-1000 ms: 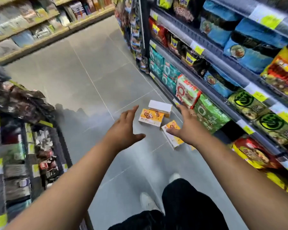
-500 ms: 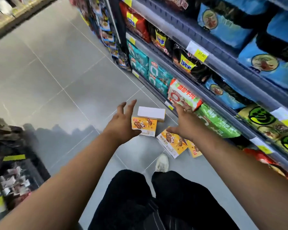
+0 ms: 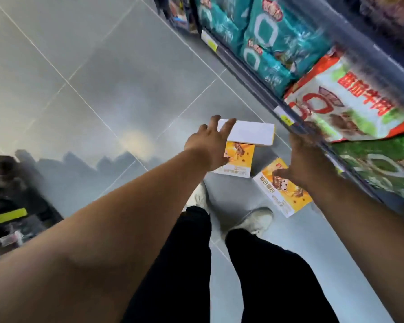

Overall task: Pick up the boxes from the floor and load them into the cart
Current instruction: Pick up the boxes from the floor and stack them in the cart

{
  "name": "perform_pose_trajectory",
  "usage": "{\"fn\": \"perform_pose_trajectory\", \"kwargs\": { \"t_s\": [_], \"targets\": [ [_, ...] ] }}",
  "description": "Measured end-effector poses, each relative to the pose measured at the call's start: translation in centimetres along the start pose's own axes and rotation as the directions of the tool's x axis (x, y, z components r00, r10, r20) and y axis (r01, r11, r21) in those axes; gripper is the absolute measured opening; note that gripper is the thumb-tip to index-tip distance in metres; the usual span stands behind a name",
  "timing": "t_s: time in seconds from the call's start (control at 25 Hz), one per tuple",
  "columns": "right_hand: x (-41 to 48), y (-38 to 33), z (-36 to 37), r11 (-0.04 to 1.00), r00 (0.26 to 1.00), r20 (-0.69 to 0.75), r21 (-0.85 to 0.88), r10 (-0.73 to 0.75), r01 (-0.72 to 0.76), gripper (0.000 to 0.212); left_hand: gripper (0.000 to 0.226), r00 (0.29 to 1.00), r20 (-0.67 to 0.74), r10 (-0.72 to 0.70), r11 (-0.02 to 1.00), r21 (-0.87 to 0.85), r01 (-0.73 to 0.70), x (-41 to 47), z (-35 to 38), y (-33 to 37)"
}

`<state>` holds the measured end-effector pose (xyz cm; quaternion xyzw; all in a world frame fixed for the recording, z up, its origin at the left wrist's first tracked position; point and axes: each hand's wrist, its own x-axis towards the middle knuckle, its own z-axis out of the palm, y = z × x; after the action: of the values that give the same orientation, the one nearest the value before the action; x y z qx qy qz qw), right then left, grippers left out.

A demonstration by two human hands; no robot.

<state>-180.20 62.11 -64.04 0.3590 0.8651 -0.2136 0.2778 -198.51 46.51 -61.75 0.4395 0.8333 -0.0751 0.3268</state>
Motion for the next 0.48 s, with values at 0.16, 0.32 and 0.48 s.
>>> {"fn": "perform_pose_trajectory", "kwargs": {
  "t_s": [0.16,0.32,0.48],
  "targets": [
    [8.8,1.5,8.1,0.991,0.998,0.047,-0.128,0.031,-0.024,0.12,0.105,0.999,0.044,-0.011,0.998,0.065,0.008,8.2,7.7,-3.6],
    [17.5,2.6,14.5,0.986,0.999,0.021,-0.167,0.025,-0.021,0.12,0.112,0.996,0.077,-0.05,0.991,0.124,0.04,15.9,14.9,-5.7],
    [25.3,4.5,19.6,0.977,0.998,0.013,-0.207,0.058,-0.054,0.127,0.123,0.987,0.121,-0.102,0.989,0.123,0.087,23.3,20.6,-6.2]
  ]
}}
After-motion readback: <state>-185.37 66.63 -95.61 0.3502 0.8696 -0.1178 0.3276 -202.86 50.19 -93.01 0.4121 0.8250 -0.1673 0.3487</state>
